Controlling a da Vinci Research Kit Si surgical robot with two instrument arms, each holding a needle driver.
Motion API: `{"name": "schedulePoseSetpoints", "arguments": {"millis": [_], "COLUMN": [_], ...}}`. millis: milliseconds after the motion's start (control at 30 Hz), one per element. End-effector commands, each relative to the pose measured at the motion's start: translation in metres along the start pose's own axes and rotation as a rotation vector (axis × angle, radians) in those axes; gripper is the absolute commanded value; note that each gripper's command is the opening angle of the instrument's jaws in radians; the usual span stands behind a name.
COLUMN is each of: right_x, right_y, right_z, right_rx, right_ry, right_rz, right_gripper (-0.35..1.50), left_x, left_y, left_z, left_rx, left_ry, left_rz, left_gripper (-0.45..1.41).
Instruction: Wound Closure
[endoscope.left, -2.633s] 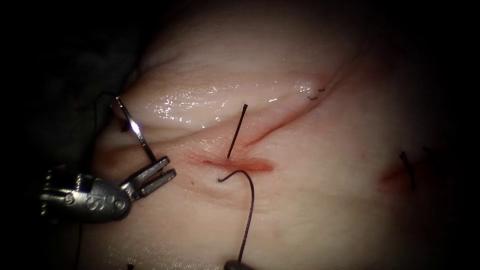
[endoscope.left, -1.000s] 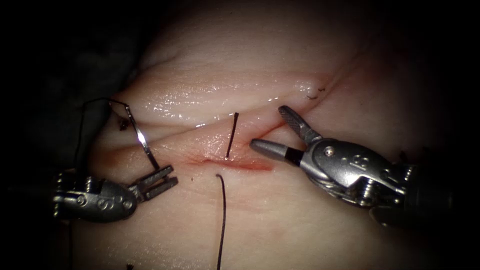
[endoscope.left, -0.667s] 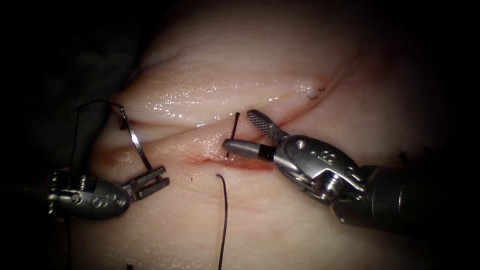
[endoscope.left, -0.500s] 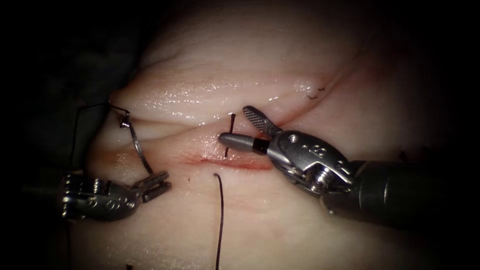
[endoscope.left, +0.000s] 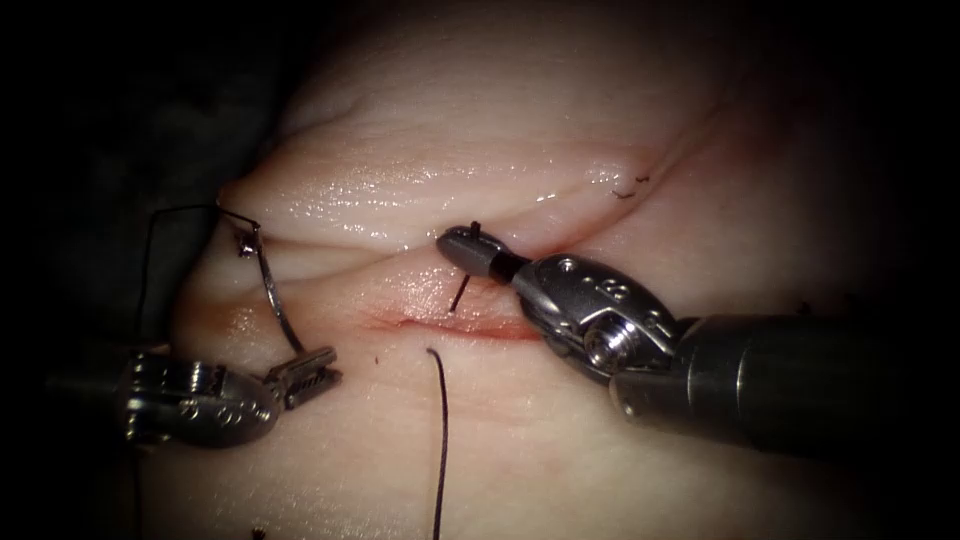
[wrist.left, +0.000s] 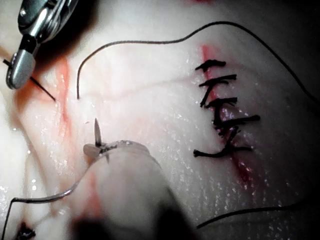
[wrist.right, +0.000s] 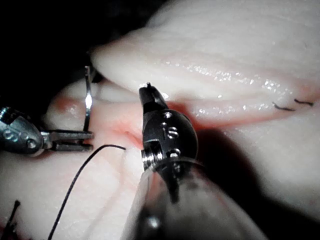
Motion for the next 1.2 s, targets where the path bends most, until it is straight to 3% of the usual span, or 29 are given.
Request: {"name": "schedulePoseSetpoints", "arguments": {"millis": [33, 333, 1200], "right_x": [0.0004, 0.0031, 0.0051], "right_y": [-0.0007, -0.0013, -0.0013], "right_z": [0.0006, 0.0000, -0.0002], "right_rx": [0.005, 0.008, 0.006], "right_ry": [0.010, 0.049, 0.061], "right_rz": [0.008, 0.034, 0.028], "right_gripper": [-0.35, -0.35, -0.35], "left_x": [0.0001, 0.0001, -0.0001], "left_y": [0.0007, 0.0008, 0.0010], "left_z": [0.0006, 0.0005, 0.0001], "left_rx": [-0.003, -0.001, -0.040], "left_ry": [-0.003, -0.019, -0.094], "left_rz": [0.003, 0.021, 0.095], "left_gripper": [-0.45, -0.45, -0.45]}}
